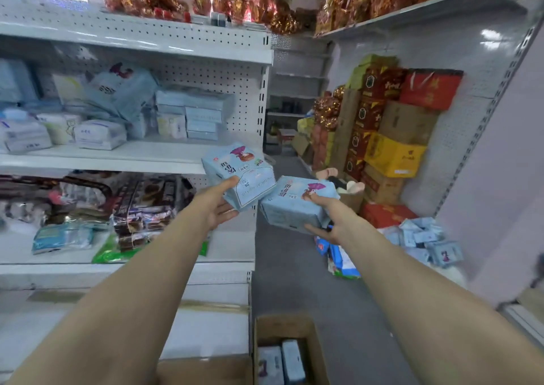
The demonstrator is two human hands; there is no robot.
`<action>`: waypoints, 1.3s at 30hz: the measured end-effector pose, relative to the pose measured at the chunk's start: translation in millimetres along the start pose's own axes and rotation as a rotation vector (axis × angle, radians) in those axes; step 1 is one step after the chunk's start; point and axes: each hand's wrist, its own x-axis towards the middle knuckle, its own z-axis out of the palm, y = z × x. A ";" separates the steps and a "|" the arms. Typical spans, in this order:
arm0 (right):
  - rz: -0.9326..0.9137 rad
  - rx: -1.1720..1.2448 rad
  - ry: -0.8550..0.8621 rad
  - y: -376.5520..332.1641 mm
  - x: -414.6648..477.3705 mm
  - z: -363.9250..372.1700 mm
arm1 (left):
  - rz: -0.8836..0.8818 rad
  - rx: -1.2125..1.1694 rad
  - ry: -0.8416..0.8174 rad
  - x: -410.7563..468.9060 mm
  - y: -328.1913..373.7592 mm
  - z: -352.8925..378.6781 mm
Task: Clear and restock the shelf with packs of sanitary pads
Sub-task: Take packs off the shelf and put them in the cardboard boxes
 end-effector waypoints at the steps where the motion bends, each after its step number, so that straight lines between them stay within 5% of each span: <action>1: -0.024 0.009 0.026 6.0 -0.5 -18.1 | -0.017 0.002 -0.001 -5.6 -13.9 9.8; 15: 0.119 0.105 0.145 84.3 54.5 -177.7 | -0.288 0.104 -0.030 29.2 -153.7 91.0; 28: 0.352 0.133 0.173 191.1 180.7 -185.9 | -0.594 0.254 0.010 143.2 -282.1 83.2; 33: 0.450 0.112 0.240 259.9 215.9 -188.5 | -0.733 0.185 0.090 154.1 -352.6 70.0; 39: 0.604 0.038 0.126 338.2 280.5 -197.1 | -0.871 0.052 0.244 177.5 -451.2 58.1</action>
